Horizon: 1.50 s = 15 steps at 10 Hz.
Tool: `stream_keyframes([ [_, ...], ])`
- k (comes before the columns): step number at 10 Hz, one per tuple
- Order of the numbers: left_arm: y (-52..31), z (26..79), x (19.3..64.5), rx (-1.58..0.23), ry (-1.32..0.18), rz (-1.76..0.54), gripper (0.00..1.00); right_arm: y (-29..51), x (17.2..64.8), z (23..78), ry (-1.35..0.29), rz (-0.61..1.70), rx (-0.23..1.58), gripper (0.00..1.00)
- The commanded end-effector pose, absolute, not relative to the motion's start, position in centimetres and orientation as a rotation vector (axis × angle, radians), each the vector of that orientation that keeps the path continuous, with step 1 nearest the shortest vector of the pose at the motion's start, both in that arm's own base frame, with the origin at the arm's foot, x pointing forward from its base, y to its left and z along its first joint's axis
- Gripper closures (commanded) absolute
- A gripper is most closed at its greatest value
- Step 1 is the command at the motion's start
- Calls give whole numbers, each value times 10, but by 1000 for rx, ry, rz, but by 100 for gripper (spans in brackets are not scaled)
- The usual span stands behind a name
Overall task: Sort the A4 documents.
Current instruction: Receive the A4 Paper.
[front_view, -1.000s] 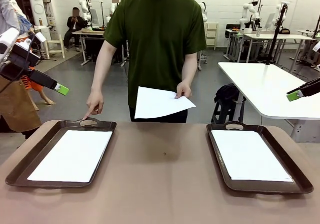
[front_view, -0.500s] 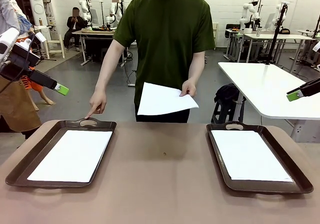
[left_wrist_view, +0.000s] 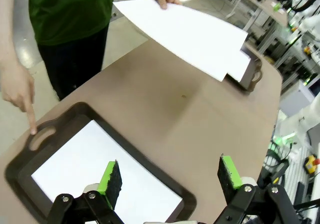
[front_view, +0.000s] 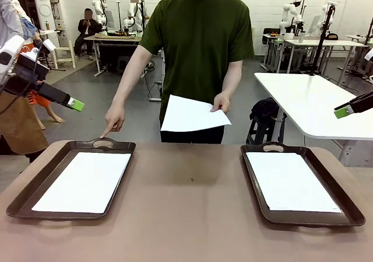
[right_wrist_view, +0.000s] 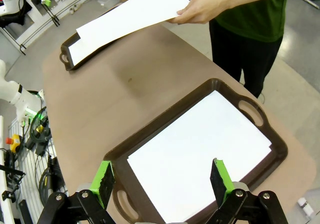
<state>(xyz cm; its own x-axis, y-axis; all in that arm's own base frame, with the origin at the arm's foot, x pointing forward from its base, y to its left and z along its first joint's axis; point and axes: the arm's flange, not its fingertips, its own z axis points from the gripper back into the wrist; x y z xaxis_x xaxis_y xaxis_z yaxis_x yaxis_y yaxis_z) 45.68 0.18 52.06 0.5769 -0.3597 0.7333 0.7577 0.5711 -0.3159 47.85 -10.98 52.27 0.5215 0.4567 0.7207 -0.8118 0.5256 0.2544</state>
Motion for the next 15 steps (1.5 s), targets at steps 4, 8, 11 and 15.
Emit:
stream_keyframes([
  [4, -47, 479, 545, -988, -558, -507, 0, -109, 478, 522, -638, 829, 631, 0],
  [8, -102, 436, 608, -1141, -376, -345, 0, -109, 478, 522, -638, 829, 631, 0],
  [11, -129, 404, 639, -1201, -303, -249, 0, -109, 478, 522, -638, 829, 631, 0],
  [15, -160, 384, 659, -1305, -249, -234, 0, -109, 478, 522, -638, 829, 631, 0],
])
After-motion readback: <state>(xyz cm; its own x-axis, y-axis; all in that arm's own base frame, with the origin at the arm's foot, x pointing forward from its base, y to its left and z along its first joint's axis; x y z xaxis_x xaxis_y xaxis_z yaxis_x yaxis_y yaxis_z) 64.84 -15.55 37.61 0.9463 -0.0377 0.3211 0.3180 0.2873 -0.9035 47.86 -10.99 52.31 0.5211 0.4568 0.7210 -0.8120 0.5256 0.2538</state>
